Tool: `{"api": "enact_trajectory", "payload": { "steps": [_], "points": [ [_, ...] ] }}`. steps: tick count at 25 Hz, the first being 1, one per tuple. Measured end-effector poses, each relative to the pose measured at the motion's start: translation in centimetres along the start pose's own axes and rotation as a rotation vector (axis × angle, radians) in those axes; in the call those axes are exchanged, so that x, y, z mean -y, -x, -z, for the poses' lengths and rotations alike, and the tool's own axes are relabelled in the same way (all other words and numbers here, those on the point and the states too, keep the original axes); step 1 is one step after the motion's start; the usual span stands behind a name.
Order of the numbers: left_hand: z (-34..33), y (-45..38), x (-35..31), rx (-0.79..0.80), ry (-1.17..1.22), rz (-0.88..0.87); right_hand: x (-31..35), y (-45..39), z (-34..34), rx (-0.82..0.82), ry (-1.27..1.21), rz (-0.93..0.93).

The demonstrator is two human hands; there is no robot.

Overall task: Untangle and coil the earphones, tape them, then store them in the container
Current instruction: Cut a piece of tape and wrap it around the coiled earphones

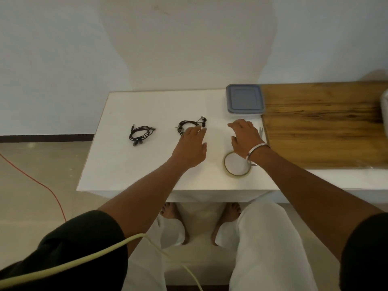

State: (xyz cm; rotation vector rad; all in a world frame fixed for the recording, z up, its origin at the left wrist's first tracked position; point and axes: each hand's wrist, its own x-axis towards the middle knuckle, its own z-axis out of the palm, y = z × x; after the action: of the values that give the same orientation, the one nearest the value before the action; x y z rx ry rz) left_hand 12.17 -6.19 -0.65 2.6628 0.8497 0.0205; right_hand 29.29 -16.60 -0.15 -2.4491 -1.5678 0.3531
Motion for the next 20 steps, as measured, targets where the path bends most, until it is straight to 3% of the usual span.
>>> {"api": "enact_trajectory", "payload": {
  "steps": [7,20],
  "points": [
    [-3.0,1.1,-4.2,0.158,0.256,0.105,-4.2,3.4,0.5,0.053,-0.069,-0.135],
    [-4.4,-0.4,-6.5,0.098,0.485,0.312,-4.3,4.1,-1.8,0.131,-0.197,-0.134]
  ]
}}
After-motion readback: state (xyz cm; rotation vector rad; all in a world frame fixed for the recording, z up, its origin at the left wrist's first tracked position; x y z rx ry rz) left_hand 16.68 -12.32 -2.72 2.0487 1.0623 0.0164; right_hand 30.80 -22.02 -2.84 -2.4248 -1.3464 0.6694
